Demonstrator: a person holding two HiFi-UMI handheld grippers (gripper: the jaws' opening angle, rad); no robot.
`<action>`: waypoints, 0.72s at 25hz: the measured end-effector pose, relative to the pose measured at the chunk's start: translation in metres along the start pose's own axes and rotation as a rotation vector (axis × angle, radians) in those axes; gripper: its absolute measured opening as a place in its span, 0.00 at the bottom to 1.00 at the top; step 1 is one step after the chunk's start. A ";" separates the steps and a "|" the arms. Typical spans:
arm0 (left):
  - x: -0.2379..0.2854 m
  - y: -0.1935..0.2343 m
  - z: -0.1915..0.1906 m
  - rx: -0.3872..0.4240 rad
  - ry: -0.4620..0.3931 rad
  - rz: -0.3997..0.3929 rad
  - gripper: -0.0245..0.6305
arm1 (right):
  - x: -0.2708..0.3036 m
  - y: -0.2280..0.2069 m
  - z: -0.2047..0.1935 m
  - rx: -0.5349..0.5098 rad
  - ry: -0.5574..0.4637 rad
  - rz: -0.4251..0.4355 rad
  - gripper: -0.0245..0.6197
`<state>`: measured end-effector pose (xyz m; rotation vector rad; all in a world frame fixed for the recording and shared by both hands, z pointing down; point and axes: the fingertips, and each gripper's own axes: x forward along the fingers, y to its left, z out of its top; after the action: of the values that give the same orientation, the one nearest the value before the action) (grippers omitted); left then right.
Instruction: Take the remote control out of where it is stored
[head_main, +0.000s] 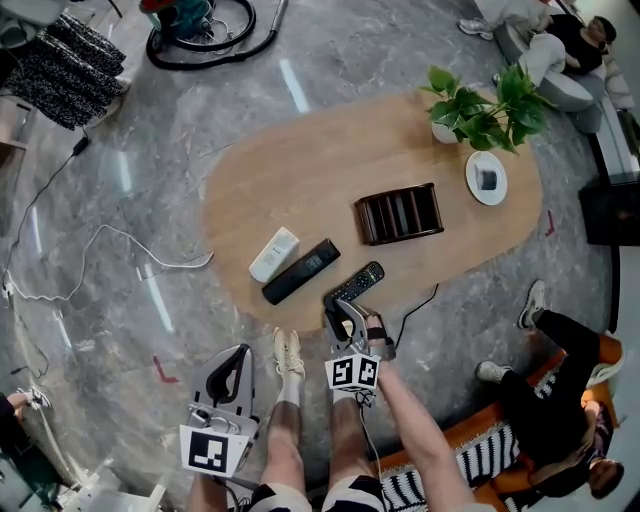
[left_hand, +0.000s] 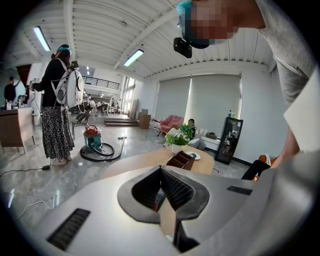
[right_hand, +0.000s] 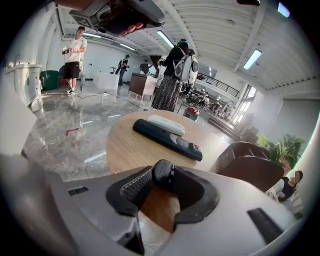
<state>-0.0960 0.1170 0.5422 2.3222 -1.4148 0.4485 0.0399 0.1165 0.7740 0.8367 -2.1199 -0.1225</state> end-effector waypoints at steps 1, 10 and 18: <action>0.000 0.000 -0.001 -0.001 0.001 0.001 0.04 | 0.001 0.000 0.000 0.000 -0.002 -0.001 0.22; -0.004 0.002 0.005 -0.001 -0.002 0.002 0.05 | 0.000 0.002 0.005 0.068 -0.006 0.040 0.26; -0.006 0.005 0.021 0.005 -0.015 0.011 0.04 | -0.015 -0.015 0.023 0.123 -0.023 0.023 0.29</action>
<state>-0.1016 0.1101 0.5219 2.3281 -1.4353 0.4392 0.0370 0.1096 0.7436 0.8856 -2.1756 0.0100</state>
